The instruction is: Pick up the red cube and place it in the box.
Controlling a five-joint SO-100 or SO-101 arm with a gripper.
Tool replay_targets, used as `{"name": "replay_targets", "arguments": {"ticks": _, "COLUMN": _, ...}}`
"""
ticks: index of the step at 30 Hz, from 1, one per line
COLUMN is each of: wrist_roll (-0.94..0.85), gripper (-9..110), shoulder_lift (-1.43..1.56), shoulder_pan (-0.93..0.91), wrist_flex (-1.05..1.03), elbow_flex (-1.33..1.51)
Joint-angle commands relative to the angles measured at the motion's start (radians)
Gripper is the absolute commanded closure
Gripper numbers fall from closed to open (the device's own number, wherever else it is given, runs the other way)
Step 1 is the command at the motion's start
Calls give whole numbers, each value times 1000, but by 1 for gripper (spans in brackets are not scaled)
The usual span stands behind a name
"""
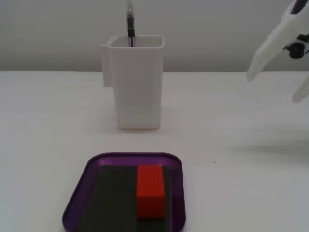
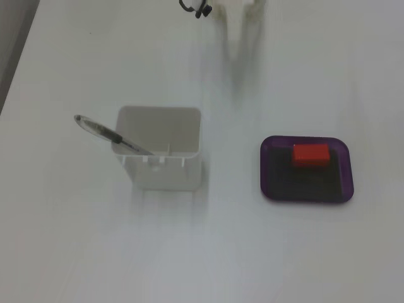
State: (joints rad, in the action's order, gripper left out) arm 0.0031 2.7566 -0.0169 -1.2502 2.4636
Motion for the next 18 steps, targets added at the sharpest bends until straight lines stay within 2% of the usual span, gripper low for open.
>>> {"name": "replay_targets", "arguments": {"ticks": 1, "wrist_roll": -6, "gripper": 77, "shoulder_lift": 129, "shoulder_pan": -6, "wrist_flex": 124, "elbow_flex": 155}}
{"name": "replay_targets", "arguments": {"ticks": 5, "wrist_roll": -6, "gripper": 77, "shoulder_lift": 285, "shoulder_pan": -6, "wrist_flex": 202, "elbow_flex": 322}}
{"name": "replay_targets", "arguments": {"ticks": 18, "wrist_roll": -8, "gripper": 77, "shoulder_lift": 704, "shoulder_pan": -5, "wrist_flex": 172, "elbow_flex": 647}}
